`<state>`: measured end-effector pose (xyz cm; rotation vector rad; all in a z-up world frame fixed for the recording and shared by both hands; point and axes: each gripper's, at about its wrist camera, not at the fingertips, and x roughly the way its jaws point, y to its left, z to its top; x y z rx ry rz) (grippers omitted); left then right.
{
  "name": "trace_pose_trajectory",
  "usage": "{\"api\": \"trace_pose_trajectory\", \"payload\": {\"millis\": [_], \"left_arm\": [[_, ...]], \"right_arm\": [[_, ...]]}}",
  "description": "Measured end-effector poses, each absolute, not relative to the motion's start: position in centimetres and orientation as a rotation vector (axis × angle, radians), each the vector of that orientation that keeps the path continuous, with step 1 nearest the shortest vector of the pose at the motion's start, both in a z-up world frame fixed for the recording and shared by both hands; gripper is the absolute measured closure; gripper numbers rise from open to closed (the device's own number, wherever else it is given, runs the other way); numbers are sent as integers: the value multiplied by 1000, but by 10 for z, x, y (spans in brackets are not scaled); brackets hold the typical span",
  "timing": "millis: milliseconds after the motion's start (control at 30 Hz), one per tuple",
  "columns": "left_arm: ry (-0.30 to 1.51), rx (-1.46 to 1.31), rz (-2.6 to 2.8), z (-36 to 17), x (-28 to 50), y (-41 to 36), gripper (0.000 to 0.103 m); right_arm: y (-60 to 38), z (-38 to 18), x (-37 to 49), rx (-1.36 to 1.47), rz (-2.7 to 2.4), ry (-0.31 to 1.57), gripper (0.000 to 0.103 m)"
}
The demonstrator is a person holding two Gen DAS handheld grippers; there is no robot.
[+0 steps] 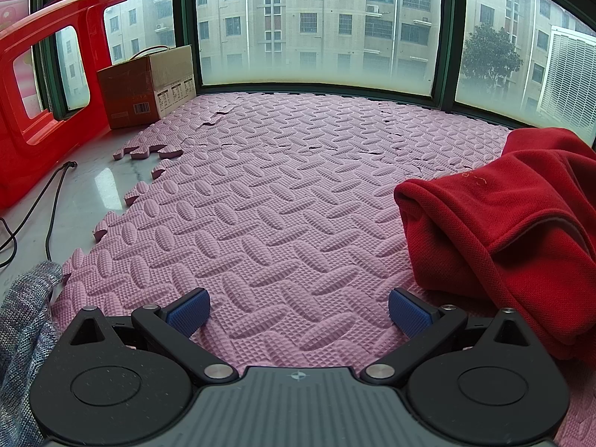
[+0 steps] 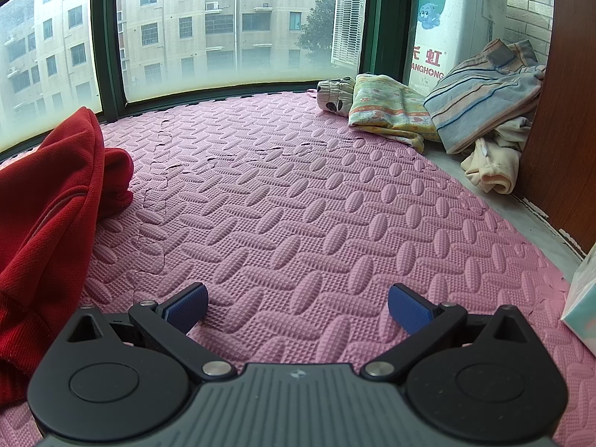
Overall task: Fold clothes
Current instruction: 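Move both tools toward the crumpled red fleece garment on the mat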
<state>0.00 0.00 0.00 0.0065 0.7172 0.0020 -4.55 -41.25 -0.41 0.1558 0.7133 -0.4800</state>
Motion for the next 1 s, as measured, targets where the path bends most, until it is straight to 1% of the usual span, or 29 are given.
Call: {"api": "trace_pose_trajectory", "payload": {"millis": [667, 1000], "left_arm": [[720, 7, 10, 1, -1, 0, 0], [728, 22, 4, 13, -21, -12, 0]], "right_arm": [[-412, -3, -45, 153, -482, 722, 0], [-409, -1, -51, 150, -456, 739, 0]]}}
